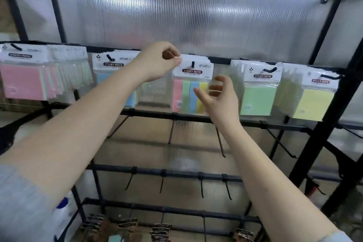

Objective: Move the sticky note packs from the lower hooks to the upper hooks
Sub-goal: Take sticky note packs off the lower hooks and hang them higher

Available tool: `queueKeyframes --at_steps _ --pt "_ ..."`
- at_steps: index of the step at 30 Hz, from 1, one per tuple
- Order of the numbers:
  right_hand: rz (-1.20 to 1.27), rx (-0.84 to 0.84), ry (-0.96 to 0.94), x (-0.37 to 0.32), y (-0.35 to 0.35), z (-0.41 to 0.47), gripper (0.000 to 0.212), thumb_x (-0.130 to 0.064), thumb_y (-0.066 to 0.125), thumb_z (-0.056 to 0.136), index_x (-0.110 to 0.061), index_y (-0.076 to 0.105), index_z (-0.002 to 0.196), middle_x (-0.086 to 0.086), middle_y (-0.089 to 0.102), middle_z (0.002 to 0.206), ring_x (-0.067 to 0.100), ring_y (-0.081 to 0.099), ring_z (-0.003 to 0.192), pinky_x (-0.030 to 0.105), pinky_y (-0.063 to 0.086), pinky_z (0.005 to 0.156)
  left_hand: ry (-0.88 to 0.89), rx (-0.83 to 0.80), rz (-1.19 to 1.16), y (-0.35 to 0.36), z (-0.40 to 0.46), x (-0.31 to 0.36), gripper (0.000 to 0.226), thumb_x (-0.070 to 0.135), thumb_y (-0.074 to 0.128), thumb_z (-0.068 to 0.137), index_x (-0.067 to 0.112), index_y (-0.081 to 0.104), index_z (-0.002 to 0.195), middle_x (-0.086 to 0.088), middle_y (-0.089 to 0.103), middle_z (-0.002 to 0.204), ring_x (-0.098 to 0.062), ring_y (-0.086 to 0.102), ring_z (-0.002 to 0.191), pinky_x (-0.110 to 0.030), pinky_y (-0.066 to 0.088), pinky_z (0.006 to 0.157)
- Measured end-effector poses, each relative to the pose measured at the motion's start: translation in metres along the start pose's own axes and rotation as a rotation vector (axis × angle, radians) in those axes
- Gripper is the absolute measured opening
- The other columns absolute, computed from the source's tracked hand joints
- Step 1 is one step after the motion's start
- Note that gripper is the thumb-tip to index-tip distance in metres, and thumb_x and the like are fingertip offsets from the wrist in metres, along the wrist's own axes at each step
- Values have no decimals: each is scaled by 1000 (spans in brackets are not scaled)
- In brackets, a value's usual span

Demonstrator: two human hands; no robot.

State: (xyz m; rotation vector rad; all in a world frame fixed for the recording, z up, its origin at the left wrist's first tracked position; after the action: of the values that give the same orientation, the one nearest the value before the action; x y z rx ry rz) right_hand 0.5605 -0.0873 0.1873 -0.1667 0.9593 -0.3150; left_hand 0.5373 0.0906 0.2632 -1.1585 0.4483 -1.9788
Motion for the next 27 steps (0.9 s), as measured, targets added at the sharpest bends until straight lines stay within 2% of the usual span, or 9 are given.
queueKeyframes --at_steps 2,5,8,12,16,18,22,25,27 --pt "11 2 1 0 0 6 55 -35 74 80 -16 47 125 -4 60 104 9 57 94 24 46 79 20 37 26 4 -11 -2 23 26 63 89 19 60 111 6 58 103 -9 55 90 -20 40 79" --pt "7 17 -7 2 -2 13 47 -32 73 81 -17 51 120 -8 58 95 6 56 86 18 46 72 40 67 59 10 -21 -7 38 24 68 85 21 55 120 10 52 107 -10 52 90 -17 35 79" --pt "-6 44 -24 4 -1 16 42 -33 73 81 -19 53 116 -9 58 88 1 55 79 8 41 63 74 110 82 11 -23 -8 42 22 69 83 21 54 123 8 52 112 -10 51 93 -20 37 82" --pt "-22 80 -42 4 -1 17 41 -34 73 81 -19 54 115 -8 59 86 4 56 80 12 44 68 116 160 140 9 -18 -6 38 20 67 84 21 56 121 7 52 114 -6 47 95 -18 34 85" --pt "-40 44 -35 10 -4 16 39 -36 73 81 -20 56 112 -5 62 86 3 57 77 11 44 66 189 210 151 3 -9 11 20 19 58 89 20 63 109 8 52 105 -4 46 93 -15 32 81" --pt "-19 50 -28 15 -12 14 33 -35 72 82 -17 59 107 -2 65 82 2 59 72 13 46 65 221 182 109 5 -1 26 15 17 55 90 20 65 101 7 57 100 -6 51 93 -20 39 82" --pt "-42 169 -5 27 -44 9 14 -26 67 87 -13 66 89 -7 65 77 -1 58 70 7 42 63 247 83 62 22 22 52 15 14 53 90 16 67 96 6 62 92 -10 57 89 -25 47 81" --pt "-97 316 13 33 -77 5 8 -20 62 90 -16 64 82 -12 60 72 -5 54 67 0 37 61 268 -76 91 51 42 72 12 17 55 90 19 66 93 4 63 91 -11 58 82 -25 47 75" --pt "-116 424 22 39 -97 4 7 -18 59 89 -17 64 84 -9 62 77 -1 56 70 0 37 64 298 -184 174 72 52 85 15 19 55 91 17 68 98 3 63 94 -9 56 83 -20 42 75"
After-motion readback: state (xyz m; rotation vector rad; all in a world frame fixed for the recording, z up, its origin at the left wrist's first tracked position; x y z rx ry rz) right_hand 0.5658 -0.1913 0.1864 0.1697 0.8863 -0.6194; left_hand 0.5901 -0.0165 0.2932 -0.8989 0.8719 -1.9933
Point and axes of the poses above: each hand's wrist, its own z-axis towards the middle knuckle, its own y-axis out of the palm, x = y × z, the point moved 10 cm from there along z, towards the middle knuckle
